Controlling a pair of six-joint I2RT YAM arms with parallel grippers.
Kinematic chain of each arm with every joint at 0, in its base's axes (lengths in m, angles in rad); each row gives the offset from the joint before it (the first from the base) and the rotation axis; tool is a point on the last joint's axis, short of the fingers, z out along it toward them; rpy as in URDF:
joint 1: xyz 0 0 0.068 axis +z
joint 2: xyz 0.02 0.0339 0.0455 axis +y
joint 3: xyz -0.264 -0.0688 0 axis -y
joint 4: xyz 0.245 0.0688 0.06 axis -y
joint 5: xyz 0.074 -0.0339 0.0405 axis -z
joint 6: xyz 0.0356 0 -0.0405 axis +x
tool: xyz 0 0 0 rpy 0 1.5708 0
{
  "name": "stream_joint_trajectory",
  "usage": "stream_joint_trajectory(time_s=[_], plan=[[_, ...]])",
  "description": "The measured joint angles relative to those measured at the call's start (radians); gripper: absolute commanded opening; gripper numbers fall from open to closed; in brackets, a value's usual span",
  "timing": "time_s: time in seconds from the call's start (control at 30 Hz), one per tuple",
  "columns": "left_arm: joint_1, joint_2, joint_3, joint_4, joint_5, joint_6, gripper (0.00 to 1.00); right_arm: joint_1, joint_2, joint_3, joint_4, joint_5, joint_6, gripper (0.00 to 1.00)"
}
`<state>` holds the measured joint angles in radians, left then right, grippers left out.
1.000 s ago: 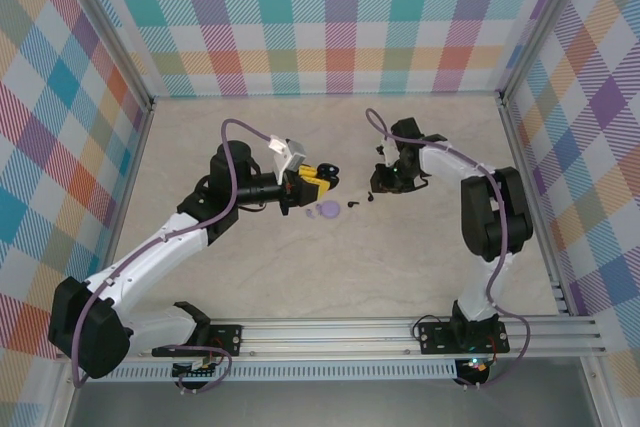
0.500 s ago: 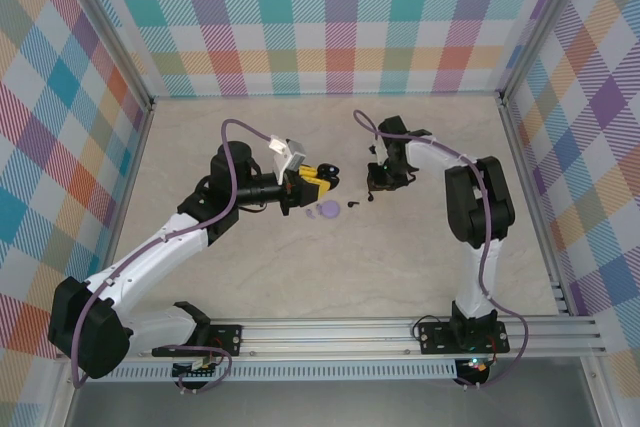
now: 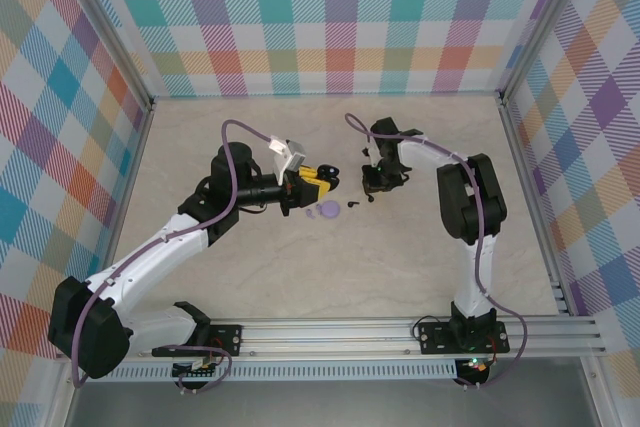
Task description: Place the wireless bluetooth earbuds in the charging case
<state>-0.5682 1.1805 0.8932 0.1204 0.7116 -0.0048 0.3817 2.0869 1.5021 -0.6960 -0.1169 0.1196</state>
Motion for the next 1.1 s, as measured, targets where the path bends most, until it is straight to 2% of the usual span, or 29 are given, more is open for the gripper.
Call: stream_joint_trajectory(time_s=[0.6,0.7,0.83,1.1], plan=[[0.000,-0.004,-0.001,-0.001,-0.023,0.000,0.04,0.037,0.018,0.026,-0.078,-0.029,-0.130,0.20],[0.000,-0.011,-0.001,-0.001,-0.026,0.000,0.04,0.039,0.018,0.028,-0.082,-0.025,-0.136,0.25],[0.000,-0.015,-0.001,-0.001,-0.026,0.000,0.04,0.039,0.003,0.028,-0.084,-0.012,-0.116,0.40],[0.000,-0.026,-0.001,-0.002,-0.026,0.001,0.04,0.039,-0.119,0.013,-0.077,0.022,0.043,0.49]])
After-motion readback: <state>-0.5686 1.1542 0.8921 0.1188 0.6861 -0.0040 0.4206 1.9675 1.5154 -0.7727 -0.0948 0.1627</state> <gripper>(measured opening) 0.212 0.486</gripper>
